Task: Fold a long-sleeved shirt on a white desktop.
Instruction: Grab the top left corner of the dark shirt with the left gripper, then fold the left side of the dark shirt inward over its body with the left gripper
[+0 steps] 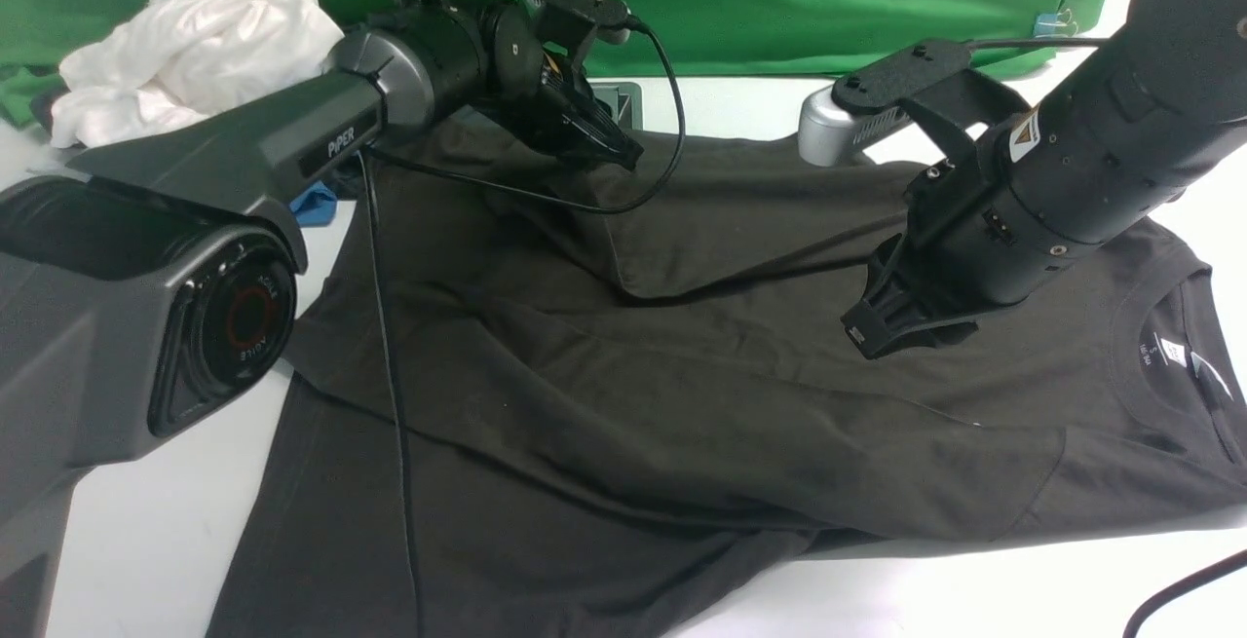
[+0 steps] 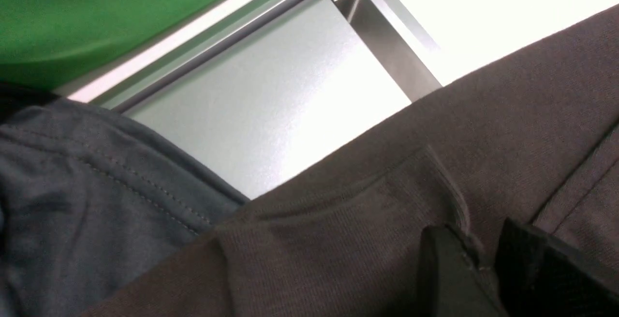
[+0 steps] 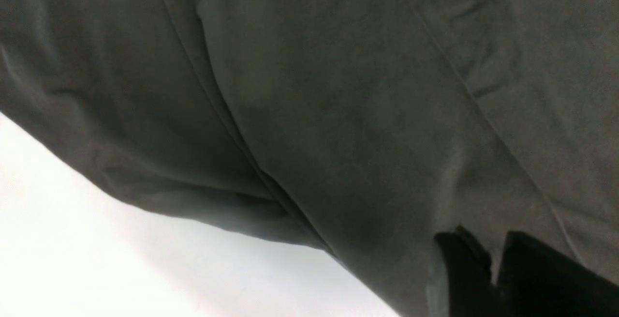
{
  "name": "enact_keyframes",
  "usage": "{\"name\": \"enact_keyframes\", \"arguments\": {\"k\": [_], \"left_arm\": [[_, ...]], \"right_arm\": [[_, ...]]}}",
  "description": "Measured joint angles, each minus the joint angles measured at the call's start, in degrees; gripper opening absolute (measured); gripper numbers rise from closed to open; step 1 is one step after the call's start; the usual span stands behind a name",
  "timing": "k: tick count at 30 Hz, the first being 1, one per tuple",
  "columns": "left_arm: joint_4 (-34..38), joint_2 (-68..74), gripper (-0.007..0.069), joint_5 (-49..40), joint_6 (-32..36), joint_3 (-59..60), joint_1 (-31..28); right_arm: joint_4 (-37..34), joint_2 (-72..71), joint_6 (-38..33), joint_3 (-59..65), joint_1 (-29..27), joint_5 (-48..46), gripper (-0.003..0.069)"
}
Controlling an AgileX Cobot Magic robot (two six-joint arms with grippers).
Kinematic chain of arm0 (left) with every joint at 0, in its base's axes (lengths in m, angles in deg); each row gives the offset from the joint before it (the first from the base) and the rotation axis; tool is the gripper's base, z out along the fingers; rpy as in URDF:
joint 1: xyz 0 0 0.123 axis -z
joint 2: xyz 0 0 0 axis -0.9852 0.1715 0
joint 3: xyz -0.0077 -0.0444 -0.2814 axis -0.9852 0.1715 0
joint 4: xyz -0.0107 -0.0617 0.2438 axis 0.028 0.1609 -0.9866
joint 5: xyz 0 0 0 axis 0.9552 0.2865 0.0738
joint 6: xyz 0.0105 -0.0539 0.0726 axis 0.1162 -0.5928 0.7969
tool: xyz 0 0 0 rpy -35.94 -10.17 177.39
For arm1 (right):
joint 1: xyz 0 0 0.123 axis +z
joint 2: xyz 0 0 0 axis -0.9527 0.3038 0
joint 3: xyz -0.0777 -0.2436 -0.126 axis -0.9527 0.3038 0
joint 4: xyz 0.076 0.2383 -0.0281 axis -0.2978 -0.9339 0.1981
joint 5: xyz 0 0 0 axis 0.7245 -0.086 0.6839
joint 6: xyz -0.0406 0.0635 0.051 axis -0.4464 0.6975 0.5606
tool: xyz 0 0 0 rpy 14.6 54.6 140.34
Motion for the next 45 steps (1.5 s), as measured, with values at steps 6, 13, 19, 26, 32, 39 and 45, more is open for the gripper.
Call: {"name": "enact_keyframes", "arguments": {"k": [6, 13, 19, 26, 32, 39, 45], "left_arm": [[-0.47, -1.51, 0.0036, -4.28, -0.04, 0.00, 0.00], [-6.47, -4.97, 0.0036, -12.59, -3.65, 0.00, 0.00], [-8.80, -5.80, 0.0036, -20.09, -6.12, 0.00, -0.34], [-8.93, -9.31, 0.0036, -22.60, -6.31, 3.93, -1.73], [-8.72, -14.57, 0.0036, -20.88, -6.83, 12.75, -3.69], [-7.49, -14.86, 0.0108, -24.95, -8.49, 14.58, -6.43], [-5.32, -14.92, 0.0302, -29.57, -8.71, 14.64, -9.17]], "right_arm": [[0.00, 0.00, 0.00, 0.00, 0.00, -0.08, 0.0157], [0.00, 0.00, -0.19, 0.00, 0.00, -0.01, 0.0157], [0.00, 0.00, -0.37, 0.00, 0.00, -0.01, 0.0157], [0.00, 0.00, -0.73, 0.00, 0.00, -0.01, 0.0157], [0.00, 0.00, -1.31, 0.00, 0.00, 0.05, 0.0157], [0.00, 0.00, -1.44, 0.00, 0.00, 0.28, 0.0157], [0.00, 0.00, -1.48, 0.00, 0.00, 0.28, 0.0157]]}}
